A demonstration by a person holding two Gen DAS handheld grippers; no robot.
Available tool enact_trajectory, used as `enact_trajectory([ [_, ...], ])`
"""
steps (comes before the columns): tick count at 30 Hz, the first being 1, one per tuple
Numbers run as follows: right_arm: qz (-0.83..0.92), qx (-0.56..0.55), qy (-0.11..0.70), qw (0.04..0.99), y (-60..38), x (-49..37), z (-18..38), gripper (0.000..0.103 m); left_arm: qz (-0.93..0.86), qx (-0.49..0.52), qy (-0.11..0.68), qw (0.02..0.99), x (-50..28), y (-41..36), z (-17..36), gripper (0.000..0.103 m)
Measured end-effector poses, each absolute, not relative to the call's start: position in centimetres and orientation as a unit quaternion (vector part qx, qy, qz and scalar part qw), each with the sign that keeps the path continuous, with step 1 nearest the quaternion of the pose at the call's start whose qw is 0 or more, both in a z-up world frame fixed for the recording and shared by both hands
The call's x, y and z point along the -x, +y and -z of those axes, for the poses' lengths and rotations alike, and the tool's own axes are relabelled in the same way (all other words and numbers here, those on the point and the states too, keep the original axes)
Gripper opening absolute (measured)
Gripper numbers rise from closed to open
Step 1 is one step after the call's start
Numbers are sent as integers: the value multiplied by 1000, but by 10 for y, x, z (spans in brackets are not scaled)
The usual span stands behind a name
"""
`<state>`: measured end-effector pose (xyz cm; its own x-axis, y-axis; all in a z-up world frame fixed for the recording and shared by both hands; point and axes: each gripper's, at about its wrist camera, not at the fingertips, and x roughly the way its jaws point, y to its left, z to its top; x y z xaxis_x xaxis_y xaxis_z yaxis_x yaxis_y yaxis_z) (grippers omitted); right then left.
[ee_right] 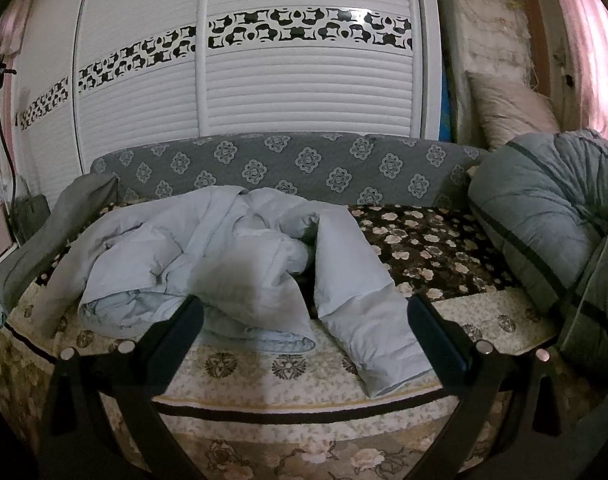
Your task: Fold large clothes
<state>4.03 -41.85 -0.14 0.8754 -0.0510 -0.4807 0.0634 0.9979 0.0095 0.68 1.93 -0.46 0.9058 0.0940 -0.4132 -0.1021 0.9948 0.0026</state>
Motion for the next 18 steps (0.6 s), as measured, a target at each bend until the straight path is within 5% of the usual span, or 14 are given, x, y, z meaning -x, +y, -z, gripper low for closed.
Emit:
enact_trajectory([
  [18,33,-13,247,968,-420,-41,1,101,-54,11,216,975,-9,20,6,100],
])
